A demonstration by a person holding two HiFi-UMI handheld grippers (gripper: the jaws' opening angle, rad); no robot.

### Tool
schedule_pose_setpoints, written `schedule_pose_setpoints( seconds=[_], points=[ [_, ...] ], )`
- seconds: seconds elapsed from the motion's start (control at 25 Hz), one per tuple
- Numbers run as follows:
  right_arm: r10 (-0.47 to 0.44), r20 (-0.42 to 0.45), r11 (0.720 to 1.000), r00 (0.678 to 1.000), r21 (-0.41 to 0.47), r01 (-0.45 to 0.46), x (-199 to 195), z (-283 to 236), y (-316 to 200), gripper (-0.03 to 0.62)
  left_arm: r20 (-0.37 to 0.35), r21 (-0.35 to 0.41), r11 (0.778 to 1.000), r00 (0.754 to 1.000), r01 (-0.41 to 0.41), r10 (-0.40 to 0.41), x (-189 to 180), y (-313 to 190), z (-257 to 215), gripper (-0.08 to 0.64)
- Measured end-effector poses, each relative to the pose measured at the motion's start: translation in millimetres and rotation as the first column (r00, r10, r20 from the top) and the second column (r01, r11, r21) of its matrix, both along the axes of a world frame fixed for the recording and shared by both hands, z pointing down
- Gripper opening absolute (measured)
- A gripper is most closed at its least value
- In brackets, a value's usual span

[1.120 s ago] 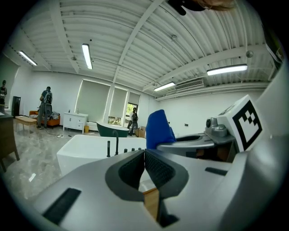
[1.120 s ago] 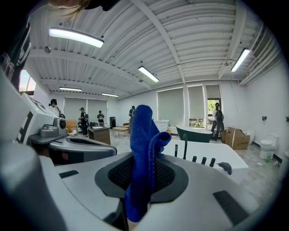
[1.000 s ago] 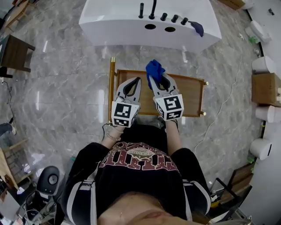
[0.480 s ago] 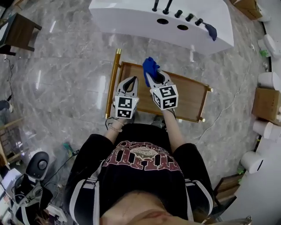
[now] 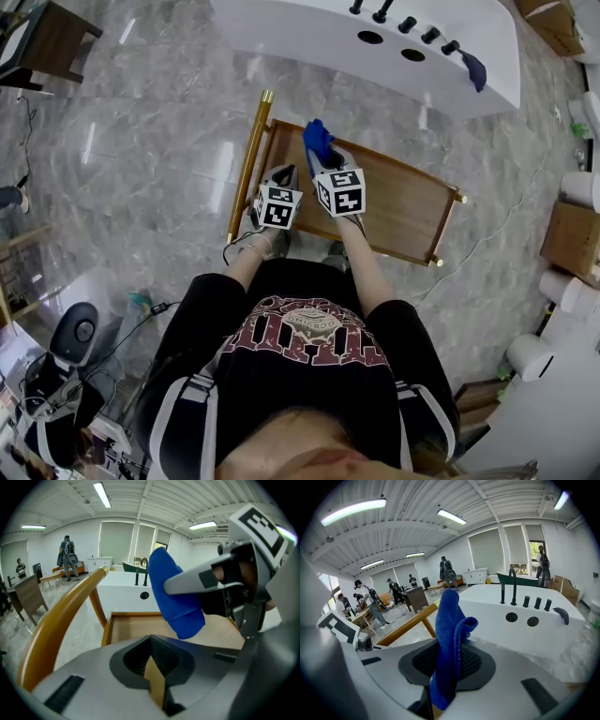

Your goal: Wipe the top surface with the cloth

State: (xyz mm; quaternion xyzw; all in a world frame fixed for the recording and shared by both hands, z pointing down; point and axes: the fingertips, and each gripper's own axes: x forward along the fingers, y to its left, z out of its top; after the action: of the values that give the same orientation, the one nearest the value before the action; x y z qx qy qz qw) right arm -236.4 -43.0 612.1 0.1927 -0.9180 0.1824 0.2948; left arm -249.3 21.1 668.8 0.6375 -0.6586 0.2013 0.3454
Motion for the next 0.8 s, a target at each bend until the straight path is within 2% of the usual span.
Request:
schedule_pose_setpoints(
  seconds=[0.24, 0.64, 0.8],
  points=[
    [-0.037, -0.018, 0.997, 0.999, -0.074, 0.036, -23.6, 31.4, 9.4, 0.089, -0.024, -0.097, 0.995, 1.000, -0.018, 0.016, 2.2, 11.4, 35.0, 0.049],
    [-0.137, -0.087, 0.977, 0.987, -0.174, 0.120, -61.2, 78.7, 25.2, 0.089, -0.055, -0.166, 0.986, 0.998, -0.035, 0.026, 10.5, 38.6, 62.4, 0.049],
    [-0.166, -0.131, 0.975, 0.977, -0.172, 0.143, -80.7, 93.5, 35.8, 0.089, -0.045, -0.197, 0.979, 0.998, -0.054, 0.046, 11.4, 57.7, 75.7, 0.049]
  ],
)
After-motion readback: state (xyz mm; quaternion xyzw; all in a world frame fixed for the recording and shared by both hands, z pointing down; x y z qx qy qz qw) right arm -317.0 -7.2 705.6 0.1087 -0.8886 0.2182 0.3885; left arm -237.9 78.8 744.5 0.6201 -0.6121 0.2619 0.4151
